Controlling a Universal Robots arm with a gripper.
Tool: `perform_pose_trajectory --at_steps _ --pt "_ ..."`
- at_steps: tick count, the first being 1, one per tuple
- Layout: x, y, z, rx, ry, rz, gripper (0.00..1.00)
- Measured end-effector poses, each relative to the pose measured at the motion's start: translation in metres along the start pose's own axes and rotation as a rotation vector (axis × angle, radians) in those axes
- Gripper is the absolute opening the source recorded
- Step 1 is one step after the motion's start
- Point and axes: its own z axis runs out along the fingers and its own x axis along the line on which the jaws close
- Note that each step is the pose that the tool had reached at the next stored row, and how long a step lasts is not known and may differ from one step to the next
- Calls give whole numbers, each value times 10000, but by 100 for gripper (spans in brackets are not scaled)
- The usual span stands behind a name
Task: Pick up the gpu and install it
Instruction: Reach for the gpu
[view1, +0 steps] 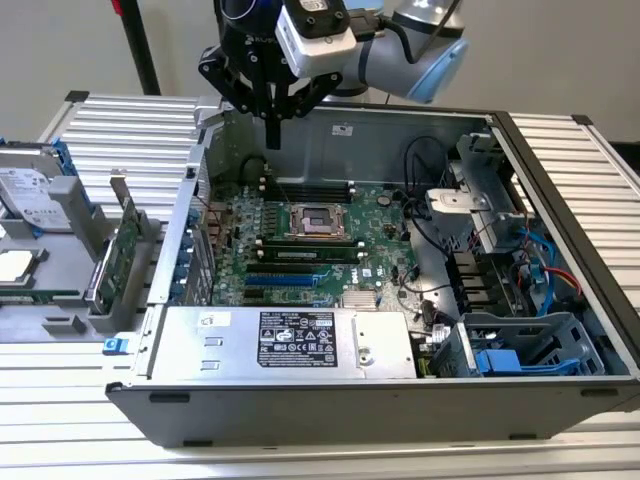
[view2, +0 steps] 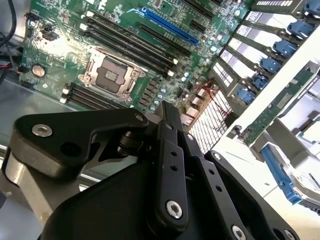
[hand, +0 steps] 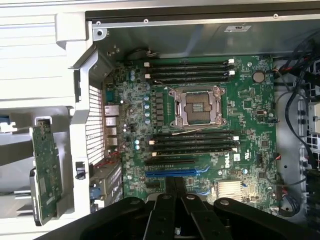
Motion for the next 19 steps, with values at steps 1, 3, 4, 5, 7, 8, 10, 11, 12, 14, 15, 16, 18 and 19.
perform_pose_trajectory --at_steps 1,3,4,5,7,8,10,11,12,14,15,16,18,19 --pt "4 0 0 0 0 0 0" --pt "13 -1 0 0 0 0 0" --pt "17 -1 0 0 0 0 0" --pt "21 -1 0 0 0 0 0" --pt "29 -2 0 -1 0 -1 0" --pt "33 -2 -1 0 0 -1 0" --pt "41 -3 -1 0 0 -2 0" --pt "44 -3 -1 0 0 -2 0" --pt "47 -3 -1 0 0 -2 0" --pt "53 -4 -1 0 0 -3 0" --pt "56 -4 -1 -1 0 -3 0" --pt "59 -4 -1 0 0 -4 0" --pt "65 -4 -2 0 1 -5 0" --pt "68 -5 -1 0 0 -4 0"
